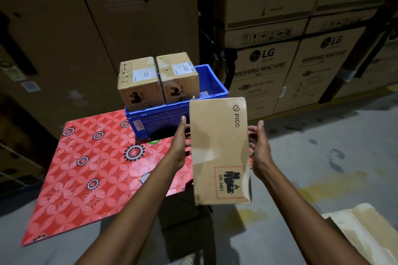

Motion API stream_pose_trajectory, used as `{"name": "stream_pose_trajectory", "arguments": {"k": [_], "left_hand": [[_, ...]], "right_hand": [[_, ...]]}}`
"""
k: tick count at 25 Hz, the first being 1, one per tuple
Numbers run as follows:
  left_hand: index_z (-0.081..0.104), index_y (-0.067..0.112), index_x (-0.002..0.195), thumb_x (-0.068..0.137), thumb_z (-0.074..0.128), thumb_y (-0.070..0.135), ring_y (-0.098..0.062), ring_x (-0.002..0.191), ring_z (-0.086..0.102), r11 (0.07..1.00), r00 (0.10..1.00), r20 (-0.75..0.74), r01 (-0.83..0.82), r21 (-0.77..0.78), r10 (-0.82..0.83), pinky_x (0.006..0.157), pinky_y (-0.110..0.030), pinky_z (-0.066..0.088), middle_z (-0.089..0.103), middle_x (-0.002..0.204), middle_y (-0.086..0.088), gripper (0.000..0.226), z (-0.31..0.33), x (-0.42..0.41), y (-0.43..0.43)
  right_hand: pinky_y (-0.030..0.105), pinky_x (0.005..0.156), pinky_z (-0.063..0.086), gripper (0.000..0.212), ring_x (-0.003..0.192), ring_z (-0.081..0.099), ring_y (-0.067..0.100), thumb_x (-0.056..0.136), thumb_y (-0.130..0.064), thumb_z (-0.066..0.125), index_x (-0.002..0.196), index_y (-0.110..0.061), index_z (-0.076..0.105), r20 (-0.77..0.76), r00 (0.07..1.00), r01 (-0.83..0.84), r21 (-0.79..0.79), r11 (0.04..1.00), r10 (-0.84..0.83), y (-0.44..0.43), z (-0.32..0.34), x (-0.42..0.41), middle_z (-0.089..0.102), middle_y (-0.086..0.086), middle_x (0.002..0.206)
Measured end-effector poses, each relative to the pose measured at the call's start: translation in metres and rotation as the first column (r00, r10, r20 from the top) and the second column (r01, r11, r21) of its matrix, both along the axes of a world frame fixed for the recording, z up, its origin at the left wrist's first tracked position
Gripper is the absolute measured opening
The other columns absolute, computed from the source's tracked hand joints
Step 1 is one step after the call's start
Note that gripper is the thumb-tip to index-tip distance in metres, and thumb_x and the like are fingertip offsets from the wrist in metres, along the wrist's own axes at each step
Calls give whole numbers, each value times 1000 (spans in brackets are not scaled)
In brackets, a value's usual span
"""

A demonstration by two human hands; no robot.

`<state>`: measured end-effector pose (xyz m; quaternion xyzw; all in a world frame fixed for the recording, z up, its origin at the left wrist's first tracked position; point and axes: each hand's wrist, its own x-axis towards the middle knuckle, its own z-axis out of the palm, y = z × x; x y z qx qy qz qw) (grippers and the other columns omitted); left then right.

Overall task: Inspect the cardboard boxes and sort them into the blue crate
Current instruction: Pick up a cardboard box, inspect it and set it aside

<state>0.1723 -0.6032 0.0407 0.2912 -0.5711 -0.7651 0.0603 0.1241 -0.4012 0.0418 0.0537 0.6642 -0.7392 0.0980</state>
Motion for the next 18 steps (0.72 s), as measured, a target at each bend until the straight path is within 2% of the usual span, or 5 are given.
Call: {"name": "stream_pose_trajectory", "arguments": {"k": [4, 8, 11, 15, 18], "left_hand": [[67, 19, 94, 98, 39, 69, -7, 58, 62, 998, 998, -28, -64, 10, 64, 59, -28, 48, 68, 69, 7, 57, 18, 22, -8], [63, 21, 75, 90, 36, 79, -14, 58, 54, 987, 987, 13, -157, -23, 157, 60, -28, 43, 62, 62, 2, 66, 43, 44, -33], [68, 25, 79, 84, 40, 86, -20, 64, 55, 997, 983, 183, -1, -79, 16, 67, -33, 47, 60, 68, -3, 68, 61, 59, -50], [66, 24, 90, 84, 65, 54, -20, 72, 51, 999, 985, 173, 33, -27, -28, 69, -33, 45, 55, 77, -4, 30, 71, 82, -88], [59, 25, 109, 68, 71, 26, -17, 81, 58, 999, 999, 40, 13, -38, -11, 65, -30, 43, 62, 93, -3, 43, 70, 105, -127]], "right_hand": [[38, 79, 52, 79, 103, 68, 20, 86, -82, 36, 122, -16, 62, -84, 991, -103, 2, 995, 103, -18, 14, 2, 71, 5, 114], [30, 65, 52, 54, 73, 64, 10, 101, -63, 36, 85, -16, 56, -96, 987, -139, -63, 988, 132, -36, 17, 3, 68, -7, 76], [35, 75, 58, 54, 87, 72, 17, 101, -63, 43, 105, -13, 63, -127, 958, -260, -16, 965, 256, -65, 22, 12, 74, 3, 94], [43, 83, 58, 81, 99, 71, 24, 83, -79, 57, 118, -6, 59, -143, 911, -386, 41, 922, 388, -98, 34, 13, 73, 10, 109], [25, 79, 56, 40, 96, 68, 12, 97, -40, 65, 120, -10, 53, -30, 882, -472, -52, 880, 471, -136, 38, 22, 66, 4, 116]]}}
